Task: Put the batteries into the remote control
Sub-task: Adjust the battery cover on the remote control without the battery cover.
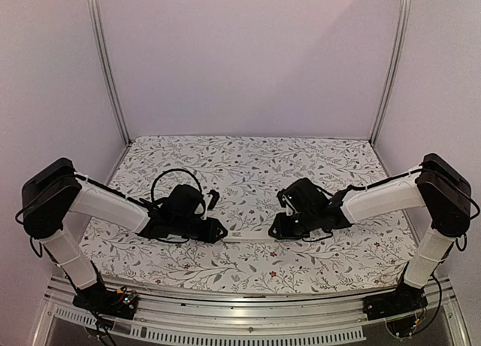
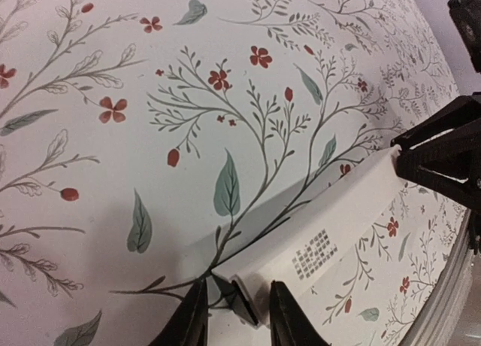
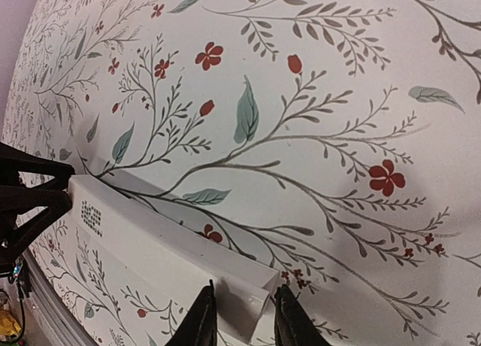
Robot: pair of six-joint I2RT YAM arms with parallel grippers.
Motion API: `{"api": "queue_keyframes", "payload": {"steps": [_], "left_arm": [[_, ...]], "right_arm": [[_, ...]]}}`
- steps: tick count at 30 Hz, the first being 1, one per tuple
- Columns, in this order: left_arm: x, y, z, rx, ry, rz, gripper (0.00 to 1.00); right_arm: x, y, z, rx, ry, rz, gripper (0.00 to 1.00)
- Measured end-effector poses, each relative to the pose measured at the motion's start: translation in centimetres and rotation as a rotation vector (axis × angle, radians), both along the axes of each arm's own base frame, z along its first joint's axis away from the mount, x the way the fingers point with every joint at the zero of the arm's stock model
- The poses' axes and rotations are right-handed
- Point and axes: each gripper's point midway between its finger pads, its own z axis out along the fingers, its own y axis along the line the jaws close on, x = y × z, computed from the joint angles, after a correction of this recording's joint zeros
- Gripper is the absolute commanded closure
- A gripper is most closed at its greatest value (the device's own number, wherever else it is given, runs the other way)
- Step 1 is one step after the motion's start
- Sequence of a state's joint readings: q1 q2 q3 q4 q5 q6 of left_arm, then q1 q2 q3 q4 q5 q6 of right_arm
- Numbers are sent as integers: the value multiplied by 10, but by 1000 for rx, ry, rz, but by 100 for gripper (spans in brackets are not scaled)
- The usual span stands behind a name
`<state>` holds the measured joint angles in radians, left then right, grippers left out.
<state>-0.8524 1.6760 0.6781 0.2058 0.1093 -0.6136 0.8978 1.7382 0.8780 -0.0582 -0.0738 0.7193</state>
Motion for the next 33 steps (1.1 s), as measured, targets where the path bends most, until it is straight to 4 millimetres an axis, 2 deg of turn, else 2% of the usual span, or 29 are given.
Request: {"api": "queue_keyframes", "payload": {"steps": [24,33], "left_arm": [[-3,-3,2,-18,11,-14,85],[-2,-4,2,-22,13,-15,86]], "right_arm": [[-3,6,0,20,26,-19,75],[-3,6,-1,1,24,-28,68]]}}
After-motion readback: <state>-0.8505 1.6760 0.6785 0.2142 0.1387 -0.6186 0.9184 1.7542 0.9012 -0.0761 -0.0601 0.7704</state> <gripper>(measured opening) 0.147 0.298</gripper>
